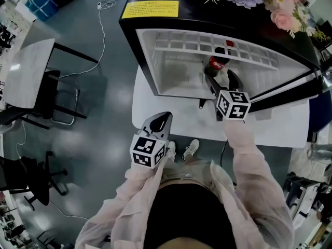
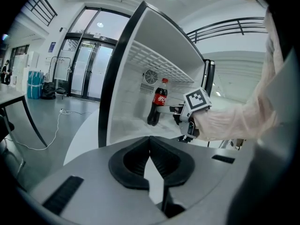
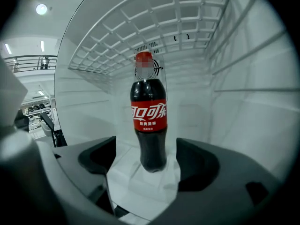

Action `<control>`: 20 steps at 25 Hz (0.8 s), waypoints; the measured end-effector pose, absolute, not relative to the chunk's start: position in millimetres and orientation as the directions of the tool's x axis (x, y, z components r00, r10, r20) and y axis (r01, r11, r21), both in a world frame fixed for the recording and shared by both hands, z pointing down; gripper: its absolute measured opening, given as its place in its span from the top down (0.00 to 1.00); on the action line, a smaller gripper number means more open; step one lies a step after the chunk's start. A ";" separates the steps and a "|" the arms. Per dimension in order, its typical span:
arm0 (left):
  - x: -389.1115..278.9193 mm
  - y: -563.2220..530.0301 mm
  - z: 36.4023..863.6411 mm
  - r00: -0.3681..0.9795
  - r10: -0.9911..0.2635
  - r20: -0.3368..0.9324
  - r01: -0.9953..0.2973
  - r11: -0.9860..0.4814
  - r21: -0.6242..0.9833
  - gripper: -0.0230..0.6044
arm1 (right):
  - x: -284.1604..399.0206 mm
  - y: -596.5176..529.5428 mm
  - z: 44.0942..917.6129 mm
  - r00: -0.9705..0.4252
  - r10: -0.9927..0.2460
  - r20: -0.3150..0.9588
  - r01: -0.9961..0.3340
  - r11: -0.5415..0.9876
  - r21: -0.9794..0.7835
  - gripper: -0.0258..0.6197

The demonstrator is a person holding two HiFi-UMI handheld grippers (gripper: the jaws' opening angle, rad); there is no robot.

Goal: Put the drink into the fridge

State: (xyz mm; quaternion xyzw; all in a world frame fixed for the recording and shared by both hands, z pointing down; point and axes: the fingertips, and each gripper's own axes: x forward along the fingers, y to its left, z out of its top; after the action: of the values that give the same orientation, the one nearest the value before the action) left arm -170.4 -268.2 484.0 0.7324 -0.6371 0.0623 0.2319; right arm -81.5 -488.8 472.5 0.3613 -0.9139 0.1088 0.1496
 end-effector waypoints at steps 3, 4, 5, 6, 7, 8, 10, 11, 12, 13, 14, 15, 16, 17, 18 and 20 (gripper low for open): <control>-165.1 -271.9 482.6 0.197 -0.903 0.382 -0.960 -0.098 0.263 0.95 | -73.7 -483.9 475.9 -0.688 -0.624 0.371 -0.695 0.713 -0.090 0.36; -162.1 -274.1 482.4 0.202 -0.902 0.382 -0.959 -0.103 0.264 0.95 | -70.4 -483.3 477.1 -0.687 -0.622 0.376 -0.695 0.714 -0.090 0.36; -158.8 -276.7 481.7 0.208 -0.901 0.380 -0.958 -0.110 0.264 0.95 | -66.9 -482.8 477.6 -0.687 -0.620 0.380 -0.694 0.715 -0.089 0.36; -155.8 -279.2 480.6 0.215 -0.901 0.376 -0.957 -0.117 0.265 0.95 | -63.5 -481.5 477.5 -0.687 -0.617 0.383 -0.693 0.716 -0.089 0.36; -153.8 -280.9 479.1 0.222 -0.902 0.371 -0.956 -0.126 0.266 0.95 | -60.9 -478.7 476.7 -0.687 -0.615 0.387 -0.691 0.717 -0.089 0.37; -152.9 -281.6 477.3 0.230 -0.902 0.366 -0.954 -0.135 0.267 0.95 | -59.2 -474.5 475.7 -0.688 -0.612 0.391 -0.690 0.719 -0.089 0.38; -152.7 -282.0 473.5 0.240 -0.903 0.357 -0.952 -0.148 0.267 0.95 | -56.8 -464.8 472.5 -0.687 -0.608 0.398 -0.689 0.720 -0.089 0.44; -152.2 -282.7 471.7 0.245 -0.903 0.353 -0.951 -0.154 0.267 0.95 | -54.7 -460.3 470.4 -0.685 -0.610 0.398 -0.690 0.718 -0.088 0.50; -151.0 -284.0 469.8 0.251 -0.903 0.349 -0.950 -0.161 0.266 0.95 | -51.6 -456.0 468.3 -0.684 -0.612 0.398 -0.692 0.717 -0.088 0.54; -149.1 -285.7 468.1 0.258 -0.902 0.346 -0.949 -0.170 0.266 0.95 | -47.7 -451.7 466.7 -0.682 -0.613 0.399 -0.694 0.714 -0.089 0.56; -147.0 -287.7 466.4 0.266 -0.901 0.342 -0.947 -0.179 0.266 0.95 | -43.2 -447.7 465.7 -0.678 -0.614 0.404 -0.698 0.710 -0.091 0.60; -145.0 -289.9 464.7 0.273 -0.901 0.337 -0.945 -0.187 0.267 0.95 | -38.9 -444.2 465.7 -0.674 -0.613 0.412 -0.701 0.706 -0.095 0.64; -143.1 -292.4 462.8 0.280 -0.900 0.333 -0.944 -0.195 0.266 0.95 | -35.2 -441.1 466.1 -0.670 -0.610 0.423 -0.704 0.703 -0.101 0.69; -141.3 -294.9 460.6 0.287 -0.900 0.329 -0.942 -0.203 0.266 0.95 | -32.2 -438.1 466.4 -0.668 -0.604 0.434 -0.704 0.701 -0.108 0.72; -139.3 -297.2 458.3 0.294 -0.900 0.323 -0.941 -0.212 0.264 0.95 | -29.3 -435.0 465.9 -0.668 -0.598 0.442 -0.704 0.701 -0.115 0.73; -134.8 -301.6 453.7 0.308 -0.900 0.310 -0.937 -0.230 0.263 0.95 | -22.8 -429.2 462.0 -0.668 -0.592 0.450 -0.701 0.704 -0.114 0.76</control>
State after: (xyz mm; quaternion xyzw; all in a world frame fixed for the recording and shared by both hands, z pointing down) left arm -134.8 -301.6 453.7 0.7829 -0.5864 0.0462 0.2025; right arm -22.8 -429.2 462.0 0.3581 -0.9026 0.1398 0.1938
